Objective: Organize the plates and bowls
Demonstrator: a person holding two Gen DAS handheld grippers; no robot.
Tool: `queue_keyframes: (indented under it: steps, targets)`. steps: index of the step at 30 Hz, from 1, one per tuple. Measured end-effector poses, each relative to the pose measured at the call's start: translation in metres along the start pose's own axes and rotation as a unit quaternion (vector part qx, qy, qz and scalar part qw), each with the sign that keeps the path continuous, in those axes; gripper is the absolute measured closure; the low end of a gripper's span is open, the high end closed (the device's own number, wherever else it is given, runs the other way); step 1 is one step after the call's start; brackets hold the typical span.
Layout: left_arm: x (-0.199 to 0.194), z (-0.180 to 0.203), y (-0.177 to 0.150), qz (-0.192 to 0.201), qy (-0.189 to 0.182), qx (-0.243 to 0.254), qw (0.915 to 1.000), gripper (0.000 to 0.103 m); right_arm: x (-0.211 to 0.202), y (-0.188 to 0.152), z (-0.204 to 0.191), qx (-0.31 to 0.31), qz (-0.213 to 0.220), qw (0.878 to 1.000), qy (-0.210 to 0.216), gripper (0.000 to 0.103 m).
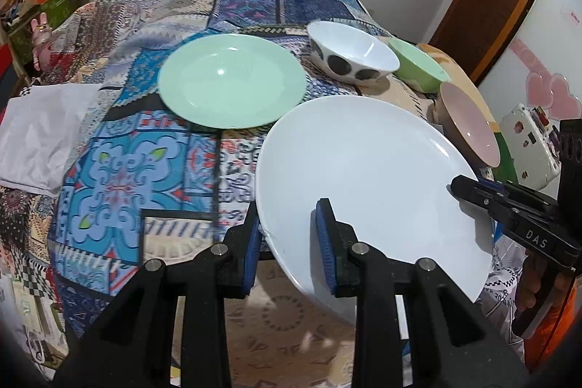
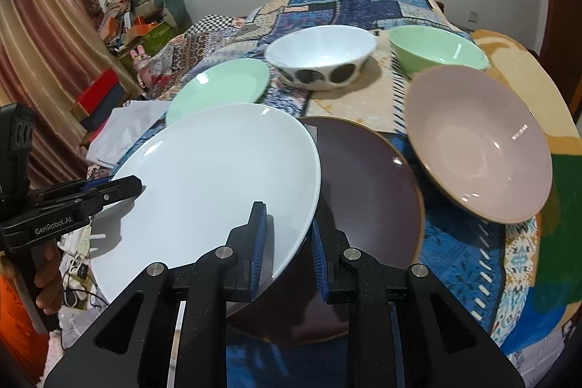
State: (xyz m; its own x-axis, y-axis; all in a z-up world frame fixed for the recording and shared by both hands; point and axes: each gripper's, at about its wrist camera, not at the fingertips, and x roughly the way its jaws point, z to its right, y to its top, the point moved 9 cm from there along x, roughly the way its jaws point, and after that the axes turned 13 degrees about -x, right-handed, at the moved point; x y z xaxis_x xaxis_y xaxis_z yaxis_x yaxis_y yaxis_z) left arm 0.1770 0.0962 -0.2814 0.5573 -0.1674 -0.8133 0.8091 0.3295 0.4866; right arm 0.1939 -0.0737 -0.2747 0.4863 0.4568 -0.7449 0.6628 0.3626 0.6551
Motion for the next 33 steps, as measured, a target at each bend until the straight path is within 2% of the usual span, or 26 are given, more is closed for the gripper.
queue_keyframes:
  steps: [12, 33]
  targets:
    - [0.033, 0.031, -0.004, -0.025, -0.001, 0.018, 0.9995, 0.074, -0.003, -0.021, 0.033, 0.033, -0.009, 0.999, -0.006, 0.082]
    - [0.060, 0.045, -0.005, -0.049, 0.013, 0.034, 0.9981, 0.074, -0.005, -0.026, 0.050, 0.048, -0.023, 0.999, -0.011, 0.082]
